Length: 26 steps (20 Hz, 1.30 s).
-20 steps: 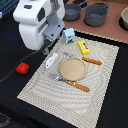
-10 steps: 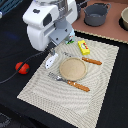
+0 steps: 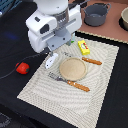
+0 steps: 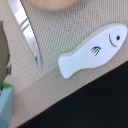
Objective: Interact with the objects in diverse but meaningful ways.
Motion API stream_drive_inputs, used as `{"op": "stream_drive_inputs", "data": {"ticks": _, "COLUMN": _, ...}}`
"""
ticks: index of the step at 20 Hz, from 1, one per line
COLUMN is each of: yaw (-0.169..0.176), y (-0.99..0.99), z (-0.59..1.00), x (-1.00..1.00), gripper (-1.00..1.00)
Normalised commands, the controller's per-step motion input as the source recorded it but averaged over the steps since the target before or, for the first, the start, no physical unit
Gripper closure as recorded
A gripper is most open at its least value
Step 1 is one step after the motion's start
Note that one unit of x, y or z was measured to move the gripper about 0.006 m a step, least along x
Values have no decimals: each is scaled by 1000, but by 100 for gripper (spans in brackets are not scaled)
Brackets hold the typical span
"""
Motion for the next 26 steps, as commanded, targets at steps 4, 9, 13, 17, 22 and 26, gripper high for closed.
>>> {"op": "stream_drive_inputs", "data": {"ticks": 4, "yaw": -219, "y": 34, "z": -63, "x": -246, "gripper": -100}}
{"op": "stream_drive_inputs", "data": {"ticks": 9, "yaw": -142, "y": 95, "z": -66, "x": -111, "gripper": -100}}
{"op": "stream_drive_inputs", "data": {"ticks": 13, "yaw": -93, "y": 73, "z": -163, "x": 0, "gripper": -100}}
{"op": "stream_drive_inputs", "data": {"ticks": 17, "yaw": -67, "y": 148, "z": -225, "x": -55, "gripper": -100}}
{"op": "stream_drive_inputs", "data": {"ticks": 22, "yaw": -36, "y": 112, "z": -325, "x": -262, "gripper": -100}}
{"op": "stream_drive_inputs", "data": {"ticks": 26, "yaw": -37, "y": 99, "z": -383, "x": -301, "gripper": -100}}
